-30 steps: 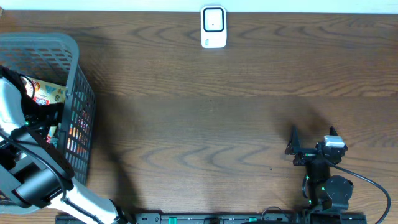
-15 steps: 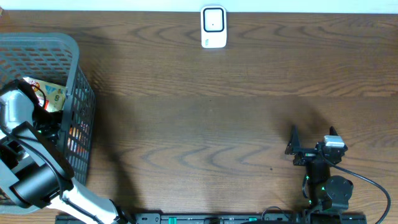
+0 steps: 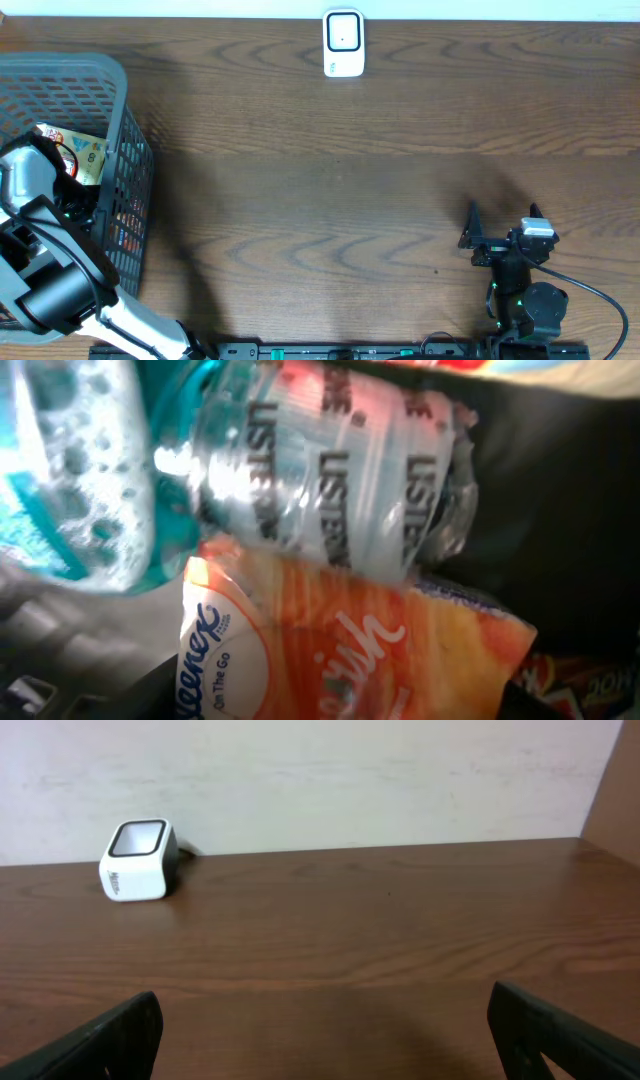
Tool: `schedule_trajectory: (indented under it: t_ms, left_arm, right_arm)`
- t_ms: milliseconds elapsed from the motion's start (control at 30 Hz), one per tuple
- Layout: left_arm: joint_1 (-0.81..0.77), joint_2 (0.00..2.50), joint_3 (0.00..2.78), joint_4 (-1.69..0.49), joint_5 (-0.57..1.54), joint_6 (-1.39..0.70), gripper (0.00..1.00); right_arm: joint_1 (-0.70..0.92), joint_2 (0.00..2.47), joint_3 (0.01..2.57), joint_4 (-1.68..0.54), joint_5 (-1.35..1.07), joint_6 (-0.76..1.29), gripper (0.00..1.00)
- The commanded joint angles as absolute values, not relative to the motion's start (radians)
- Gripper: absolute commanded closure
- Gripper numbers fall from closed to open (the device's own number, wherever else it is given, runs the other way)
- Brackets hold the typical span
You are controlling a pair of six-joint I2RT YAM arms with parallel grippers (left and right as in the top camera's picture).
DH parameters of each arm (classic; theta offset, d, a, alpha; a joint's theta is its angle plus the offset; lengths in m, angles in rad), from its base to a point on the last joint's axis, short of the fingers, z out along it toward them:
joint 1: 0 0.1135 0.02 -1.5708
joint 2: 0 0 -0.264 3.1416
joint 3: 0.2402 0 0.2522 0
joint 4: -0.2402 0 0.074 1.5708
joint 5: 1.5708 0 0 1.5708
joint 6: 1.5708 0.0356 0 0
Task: Scan the item barcode
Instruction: 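Reach into the basket and grasp the orange Kleenex tissue pack with left gripper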
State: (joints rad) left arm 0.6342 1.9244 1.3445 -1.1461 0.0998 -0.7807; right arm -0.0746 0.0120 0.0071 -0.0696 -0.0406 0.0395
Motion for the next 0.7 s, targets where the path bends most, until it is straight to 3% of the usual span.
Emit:
schedule_trajectory:
  t_ms: [0, 433, 667]
  left_arm:
    - [0.636, 1.883, 1.399, -1.179, 0.104, -0.752, 0.34]
    - [0.636, 1.514, 1.528, -1.206, 0.11, -0.754, 0.34]
    - [0.619, 1.237, 1.538, -1.124, 0.294, -0.76, 0.34]
  right_arm:
    - [-0.078, 0.007, 0.006, -0.072, -0.035, 0.025, 0.01]
    - [-0.078, 0.007, 0.006, -0.072, -0.035, 0.025, 0.01]
    - [-0.078, 0.007, 0.006, -0.072, -0.035, 0.025, 0.01]
